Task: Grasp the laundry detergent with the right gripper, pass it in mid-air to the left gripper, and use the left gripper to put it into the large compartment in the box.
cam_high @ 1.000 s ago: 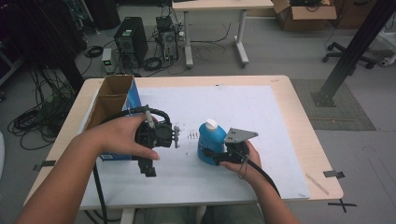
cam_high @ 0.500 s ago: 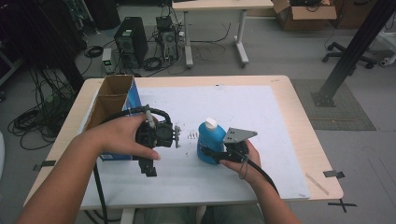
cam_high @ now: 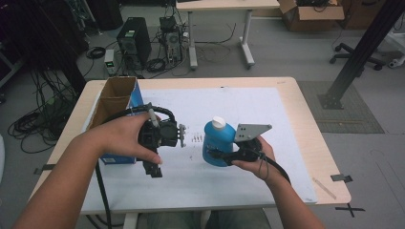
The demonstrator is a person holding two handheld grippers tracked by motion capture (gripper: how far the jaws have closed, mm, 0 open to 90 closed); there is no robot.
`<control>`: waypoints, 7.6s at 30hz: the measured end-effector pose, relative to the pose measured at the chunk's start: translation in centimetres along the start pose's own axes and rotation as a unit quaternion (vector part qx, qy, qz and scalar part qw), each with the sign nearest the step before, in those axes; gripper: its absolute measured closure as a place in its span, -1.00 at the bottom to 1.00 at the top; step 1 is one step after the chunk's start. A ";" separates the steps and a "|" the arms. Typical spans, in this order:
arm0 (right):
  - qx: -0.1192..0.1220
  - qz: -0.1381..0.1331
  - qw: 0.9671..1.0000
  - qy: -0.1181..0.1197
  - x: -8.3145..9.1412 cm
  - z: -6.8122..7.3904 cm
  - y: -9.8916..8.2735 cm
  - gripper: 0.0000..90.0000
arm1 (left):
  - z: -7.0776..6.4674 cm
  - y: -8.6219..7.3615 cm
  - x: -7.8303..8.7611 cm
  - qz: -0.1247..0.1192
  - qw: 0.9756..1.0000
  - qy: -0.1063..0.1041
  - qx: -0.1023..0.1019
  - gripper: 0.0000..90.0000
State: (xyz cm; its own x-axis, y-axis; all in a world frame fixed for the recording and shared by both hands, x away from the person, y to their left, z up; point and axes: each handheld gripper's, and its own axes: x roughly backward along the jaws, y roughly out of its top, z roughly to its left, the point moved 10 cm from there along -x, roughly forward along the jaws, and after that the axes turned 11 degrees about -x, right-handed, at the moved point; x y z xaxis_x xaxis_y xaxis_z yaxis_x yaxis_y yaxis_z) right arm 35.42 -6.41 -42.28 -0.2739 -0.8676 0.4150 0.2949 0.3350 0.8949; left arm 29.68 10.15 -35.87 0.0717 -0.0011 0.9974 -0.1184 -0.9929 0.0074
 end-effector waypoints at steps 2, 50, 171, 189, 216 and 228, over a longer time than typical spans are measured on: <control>0.005 0.007 1.000 0.016 0.4 0.6 0.1 0.03 | 0.2 0.2 0.3 0.000 1.000 0.006 0.002 -0.89; 0.062 0.054 0.984 0.160 -3.9 6.7 -0.5 0.02 | 0.3 3.0 2.4 -0.002 1.000 0.023 -0.010 -0.89; 0.065 0.037 0.984 0.163 -7.1 8.2 2.1 0.01 | 0.7 4.2 1.9 0.023 0.997 0.073 -0.028 -0.29; 0.067 0.037 0.984 0.164 -7.3 8.5 2.2 0.01 | 0.7 3.9 2.0 0.027 0.996 0.077 -0.033 -0.18; 0.065 0.004 0.989 0.134 -7.3 8.0 2.5 -0.38 | 0.5 4.0 2.6 0.037 0.995 0.084 -0.045 -0.15; 0.055 -0.024 0.989 0.134 -6.2 8.1 3.1 -0.58 | 0.7 3.8 2.6 0.046 0.995 0.081 -0.039 -0.15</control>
State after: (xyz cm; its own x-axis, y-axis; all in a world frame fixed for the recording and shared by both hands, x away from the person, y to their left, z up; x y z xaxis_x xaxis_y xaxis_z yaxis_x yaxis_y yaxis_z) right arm 30.62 2.97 -40.76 -0.0286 -0.9450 0.3259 0.1810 0.3157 0.9314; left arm 30.12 6.26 -33.26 -0.1020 -0.0665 0.9926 -0.1937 -0.9773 -0.0854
